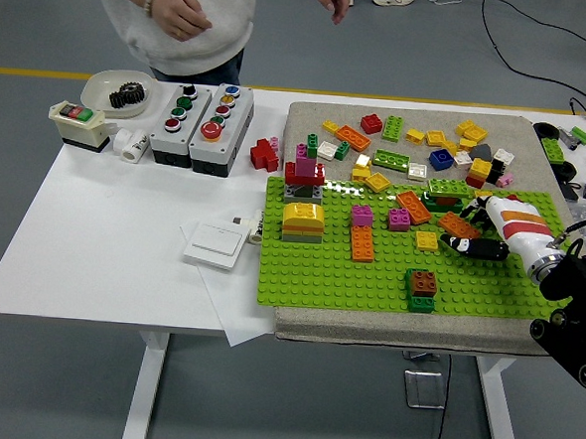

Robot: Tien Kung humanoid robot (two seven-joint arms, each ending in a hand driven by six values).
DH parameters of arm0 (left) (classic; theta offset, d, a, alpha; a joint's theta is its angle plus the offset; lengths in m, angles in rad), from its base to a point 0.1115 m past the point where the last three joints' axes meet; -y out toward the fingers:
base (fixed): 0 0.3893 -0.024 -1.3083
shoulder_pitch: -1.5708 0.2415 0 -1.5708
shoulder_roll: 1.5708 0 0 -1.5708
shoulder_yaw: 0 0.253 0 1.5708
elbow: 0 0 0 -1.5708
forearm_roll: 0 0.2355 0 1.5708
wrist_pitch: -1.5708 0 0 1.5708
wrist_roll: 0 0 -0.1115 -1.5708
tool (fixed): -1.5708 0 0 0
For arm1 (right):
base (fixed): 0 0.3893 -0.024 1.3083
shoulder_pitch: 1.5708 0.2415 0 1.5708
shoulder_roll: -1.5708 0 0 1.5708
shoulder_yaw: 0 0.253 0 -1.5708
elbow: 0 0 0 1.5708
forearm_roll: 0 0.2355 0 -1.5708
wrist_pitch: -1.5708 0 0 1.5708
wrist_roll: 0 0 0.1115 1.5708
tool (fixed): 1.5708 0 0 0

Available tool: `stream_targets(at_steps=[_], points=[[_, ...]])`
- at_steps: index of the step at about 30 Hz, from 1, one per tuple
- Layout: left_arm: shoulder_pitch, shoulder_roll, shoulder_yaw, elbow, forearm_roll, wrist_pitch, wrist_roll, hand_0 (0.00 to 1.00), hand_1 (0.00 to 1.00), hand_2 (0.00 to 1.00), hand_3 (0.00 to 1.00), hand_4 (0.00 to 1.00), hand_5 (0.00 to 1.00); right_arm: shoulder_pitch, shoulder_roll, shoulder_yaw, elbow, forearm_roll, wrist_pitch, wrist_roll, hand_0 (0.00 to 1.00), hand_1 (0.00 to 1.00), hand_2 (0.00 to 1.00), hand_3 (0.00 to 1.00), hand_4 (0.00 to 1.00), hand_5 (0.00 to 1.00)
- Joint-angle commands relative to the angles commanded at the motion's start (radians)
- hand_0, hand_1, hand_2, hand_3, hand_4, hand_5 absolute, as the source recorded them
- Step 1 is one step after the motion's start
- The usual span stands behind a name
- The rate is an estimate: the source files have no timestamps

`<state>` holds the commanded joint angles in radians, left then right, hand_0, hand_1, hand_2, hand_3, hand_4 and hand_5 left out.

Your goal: Pick up the brick,pile it on top of brick,press brick,pick up the brick,pile it on top of brick,press brick

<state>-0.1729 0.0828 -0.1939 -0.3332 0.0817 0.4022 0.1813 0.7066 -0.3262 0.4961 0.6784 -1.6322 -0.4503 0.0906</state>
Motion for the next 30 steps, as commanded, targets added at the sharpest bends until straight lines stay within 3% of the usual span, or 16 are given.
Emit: stream_targets(at_steps=[14, 15, 20, 21, 30], points=[[0.003, 0.001, -0.008, 0.000, 0.016, 0.000, 0.006, 0.783, 0.758, 0.751, 0.599, 0.660, 0.679, -0.001, 0.009, 0.001, -0.017, -0.038, -0.011, -0.009, 0.341, 0.448, 0.518, 0.570, 0.874, 0.647], [0.004, 0.001, -0.008, 0.000, 0.016, 0.000, 0.006, 0.782, 0.758, 0.751, 0.599, 0.660, 0.680, -0.001, 0.010, 0.001, -0.018, -0.042, -0.013, -0.009, 0.292, 0.415, 0.498, 0.564, 0.868, 0.653], [0.004, 0.001, -0.009, -0.001, 0.020, 0.000, 0.007, 0.782, 0.758, 0.751, 0.599, 0.660, 0.680, -0.001, 0.017, -0.001, -0.026, -0.069, -0.029, -0.014, 0.292, 0.415, 0.498, 0.564, 0.868, 0.653], [0.004, 0.001, -0.009, -0.001, 0.020, 0.000, 0.007, 0.782, 0.757, 0.751, 0.598, 0.660, 0.679, -0.001, 0.018, -0.001, -0.027, -0.073, -0.031, -0.015, 0.243, 0.387, 0.486, 0.556, 0.857, 0.656], [0.002, 0.001, -0.005, -0.001, 0.012, -0.001, 0.003, 0.783, 0.757, 0.751, 0.599, 0.660, 0.679, 0.000, 0.024, -0.006, -0.042, -0.101, -0.046, -0.018, 0.224, 0.371, 0.481, 0.555, 0.852, 0.656]])
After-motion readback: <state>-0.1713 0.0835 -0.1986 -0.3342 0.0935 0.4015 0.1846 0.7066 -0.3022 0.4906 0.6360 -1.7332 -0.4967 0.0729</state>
